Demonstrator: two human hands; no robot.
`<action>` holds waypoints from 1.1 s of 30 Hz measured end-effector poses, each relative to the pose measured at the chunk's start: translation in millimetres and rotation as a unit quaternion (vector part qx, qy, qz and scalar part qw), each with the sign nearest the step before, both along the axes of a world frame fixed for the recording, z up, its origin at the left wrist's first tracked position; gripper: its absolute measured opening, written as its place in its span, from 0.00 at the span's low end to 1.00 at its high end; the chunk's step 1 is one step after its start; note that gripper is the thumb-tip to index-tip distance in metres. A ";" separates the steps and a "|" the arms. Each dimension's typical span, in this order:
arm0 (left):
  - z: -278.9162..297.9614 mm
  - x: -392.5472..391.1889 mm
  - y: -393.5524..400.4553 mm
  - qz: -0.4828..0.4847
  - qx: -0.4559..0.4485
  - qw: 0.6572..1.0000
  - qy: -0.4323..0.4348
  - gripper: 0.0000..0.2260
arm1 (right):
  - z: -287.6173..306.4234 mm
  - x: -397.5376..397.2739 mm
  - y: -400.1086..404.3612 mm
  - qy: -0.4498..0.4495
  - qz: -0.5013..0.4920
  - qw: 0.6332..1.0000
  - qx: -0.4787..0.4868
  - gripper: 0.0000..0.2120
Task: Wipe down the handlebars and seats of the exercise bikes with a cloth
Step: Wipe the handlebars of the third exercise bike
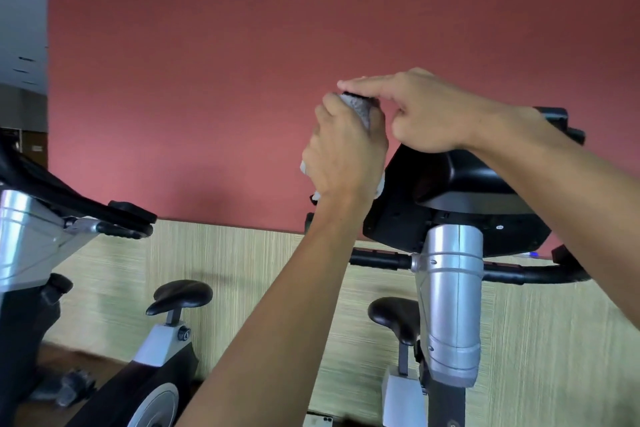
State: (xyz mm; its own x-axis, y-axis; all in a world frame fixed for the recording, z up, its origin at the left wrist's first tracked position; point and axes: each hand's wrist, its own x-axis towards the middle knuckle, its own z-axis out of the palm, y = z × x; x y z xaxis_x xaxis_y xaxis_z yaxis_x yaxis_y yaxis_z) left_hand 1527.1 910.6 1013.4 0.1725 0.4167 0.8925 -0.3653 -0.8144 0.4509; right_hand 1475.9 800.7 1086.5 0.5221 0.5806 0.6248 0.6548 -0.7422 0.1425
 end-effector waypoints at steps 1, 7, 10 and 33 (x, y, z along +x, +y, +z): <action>2.2 0.7 -0.1 0.002 0.002 1.000 -0.016 0.20 | 0.1 0.9 -0.1 -0.005 0.000 1.000 -0.010 0.42; -49.8 20.2 0.9 -0.021 -0.009 0.996 -0.087 0.28 | -2.3 6.1 -5.6 -0.058 -0.030 0.995 -0.082 0.45; -52.7 21.3 2.2 -0.026 -0.021 0.996 -0.078 0.27 | -5.4 9.6 -9.6 -0.102 -0.037 0.989 -0.105 0.46; -24.2 10.2 3.1 -0.028 0.000 0.997 -0.074 0.27 | 16.0 12.3 18.2 -0.102 0.047 0.990 0.083 0.11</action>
State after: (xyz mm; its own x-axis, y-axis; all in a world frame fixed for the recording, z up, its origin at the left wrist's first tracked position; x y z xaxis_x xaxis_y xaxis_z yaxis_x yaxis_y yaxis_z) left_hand 1537.4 913.7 989.2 0.0627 0.4092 0.9103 -0.4731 -0.7909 0.3881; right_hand 1488.2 818.8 1102.5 0.3239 0.5005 0.8029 0.6918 -0.7041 0.1599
